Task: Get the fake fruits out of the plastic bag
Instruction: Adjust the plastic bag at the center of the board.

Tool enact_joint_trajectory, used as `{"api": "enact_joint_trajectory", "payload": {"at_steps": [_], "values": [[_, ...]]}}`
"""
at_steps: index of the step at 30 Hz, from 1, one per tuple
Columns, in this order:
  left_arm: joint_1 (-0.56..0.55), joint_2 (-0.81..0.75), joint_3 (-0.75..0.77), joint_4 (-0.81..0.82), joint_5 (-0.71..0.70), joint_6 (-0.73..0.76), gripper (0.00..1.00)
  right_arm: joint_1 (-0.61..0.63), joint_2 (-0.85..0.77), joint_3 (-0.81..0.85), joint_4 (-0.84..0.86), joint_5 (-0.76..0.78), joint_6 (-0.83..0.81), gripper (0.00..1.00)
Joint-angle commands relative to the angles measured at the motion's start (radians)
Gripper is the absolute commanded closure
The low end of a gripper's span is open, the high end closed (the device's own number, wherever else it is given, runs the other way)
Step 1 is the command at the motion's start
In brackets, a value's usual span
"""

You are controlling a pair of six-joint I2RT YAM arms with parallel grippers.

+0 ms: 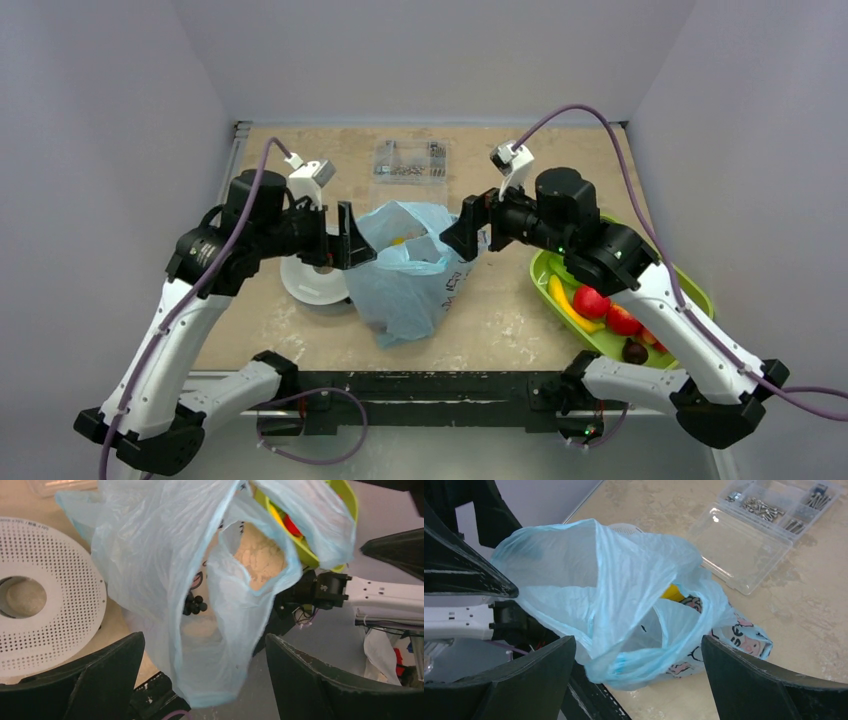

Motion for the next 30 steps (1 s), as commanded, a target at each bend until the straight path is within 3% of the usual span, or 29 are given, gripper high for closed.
{"api": "enact_joint_trajectory", "payload": {"at_steps": [1, 5, 8, 11, 14, 16, 20, 25, 27, 30], "values": [[-0.006, -0.053, 0.140, -0.047, 0.098, 0.042, 0.07, 0.051, -0.021, -0.012, 0.061, -0.067, -0.107, 0.01], [-0.086, -0.063, 0.247, -0.127, 0.007, 0.042, 0.05, 0.189, 0.021, -0.011, 0.084, 0.096, -0.168, 0.01], [-0.180, -0.044, 0.282, -0.155, -0.037, 0.048, 0.05, 0.239, 0.077, 0.008, 0.075, 0.354, -0.158, 0.03], [-0.226, -0.026, 0.266, -0.159, -0.096, 0.052, 0.06, 0.241, 0.142, 0.033, 0.064, 0.631, -0.144, 0.15], [-0.237, -0.011, 0.245, -0.156, -0.113, 0.047, 0.10, 0.240, 0.180, 0.029, 0.141, 0.714, -0.178, 0.28], [-0.253, -0.012, 0.232, -0.128, -0.090, 0.034, 0.14, 0.240, 0.214, 0.058, 0.160, 0.750, -0.185, 0.45], [-0.370, -0.013, 0.214, -0.012, -0.085, 0.012, 0.24, 0.237, 0.256, 0.121, 0.200, 0.684, -0.231, 0.69], [-0.636, 0.010, 0.224, 0.062, -0.333, 0.159, 0.20, 0.166, 0.278, 0.181, 0.226, 0.416, -0.254, 1.00], [-0.749, 0.018, 0.189, 0.111, -0.469, 0.280, 0.18, 0.097, 0.294, 0.211, 0.211, 0.188, -0.235, 1.00], [-0.854, 0.088, 0.196, 0.117, -0.720, 0.451, 0.14, 0.033, 0.314, 0.245, 0.193, 0.006, -0.207, 1.00]]}}
